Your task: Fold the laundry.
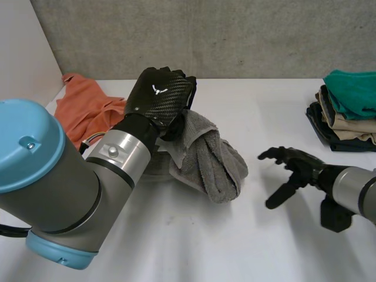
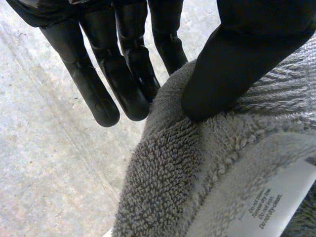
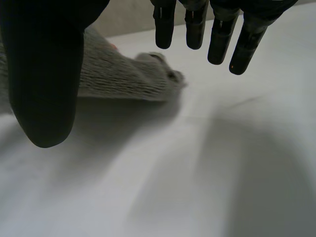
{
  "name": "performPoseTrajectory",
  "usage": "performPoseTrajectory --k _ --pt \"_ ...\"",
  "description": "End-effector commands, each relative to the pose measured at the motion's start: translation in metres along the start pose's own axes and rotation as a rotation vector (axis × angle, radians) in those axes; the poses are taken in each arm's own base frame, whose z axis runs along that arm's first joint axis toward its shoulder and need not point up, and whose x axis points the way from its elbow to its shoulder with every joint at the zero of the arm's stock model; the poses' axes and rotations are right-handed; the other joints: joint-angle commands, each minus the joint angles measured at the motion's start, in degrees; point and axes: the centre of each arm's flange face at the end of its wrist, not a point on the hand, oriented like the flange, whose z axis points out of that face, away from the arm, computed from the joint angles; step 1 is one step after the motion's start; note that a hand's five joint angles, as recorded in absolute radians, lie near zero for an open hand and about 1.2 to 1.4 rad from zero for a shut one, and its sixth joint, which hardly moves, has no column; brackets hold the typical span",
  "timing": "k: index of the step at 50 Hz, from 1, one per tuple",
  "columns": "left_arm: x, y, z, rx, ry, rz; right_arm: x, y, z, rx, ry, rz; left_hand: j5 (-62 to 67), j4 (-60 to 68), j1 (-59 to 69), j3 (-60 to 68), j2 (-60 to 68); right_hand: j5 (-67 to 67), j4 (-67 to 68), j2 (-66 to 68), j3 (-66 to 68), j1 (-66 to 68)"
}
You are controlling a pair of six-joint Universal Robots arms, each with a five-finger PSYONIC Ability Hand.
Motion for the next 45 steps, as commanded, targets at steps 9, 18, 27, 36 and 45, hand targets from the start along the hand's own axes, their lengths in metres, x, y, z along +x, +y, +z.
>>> performPoseTrajectory --k 9,18,27,36,45 --pt "0.002 0.009 0.000 -0.027 0.002 -0.073 -0.065 0.039 0.024 -0.111 -0.220 0.132 14.4 11.4 17.5 11.8 11.6 -1.4 -1.7 -0.8 -0.5 0.4" --pt "0.019 0.013 -0.017 -0.097 0.059 -0.088 -0.051 0.017 0.046 0.097 -0.120 0.181 14.4 11.4 17.5 11.8 11.6 66.7 66.4 67.3 67.6 68.5" --pt "0.000 -0.004 -0.031 -0.098 0.018 -0.143 -0.035 -0.081 0.025 0.490 0.078 -0.294 14.4 11.4 17.5 11.8 11.6 66.7 66.4 67.3 67.6 68.5" --pt "-0.021 0.004 -0.031 -0.119 -0.044 -0.219 -0.097 -0.112 0.007 0.716 0.096 -0.730 14.4 11.4 17.5 11.8 11.6 66.7 66.4 67.3 67.6 68.5" --pt "-0.042 0.027 -0.025 -0.171 -0.123 -0.206 -0.158 -0.046 0.029 0.710 -0.145 -0.849 14.4 11.4 17.5 11.8 11.6 66.7 66.4 67.3 67.6 68.5"
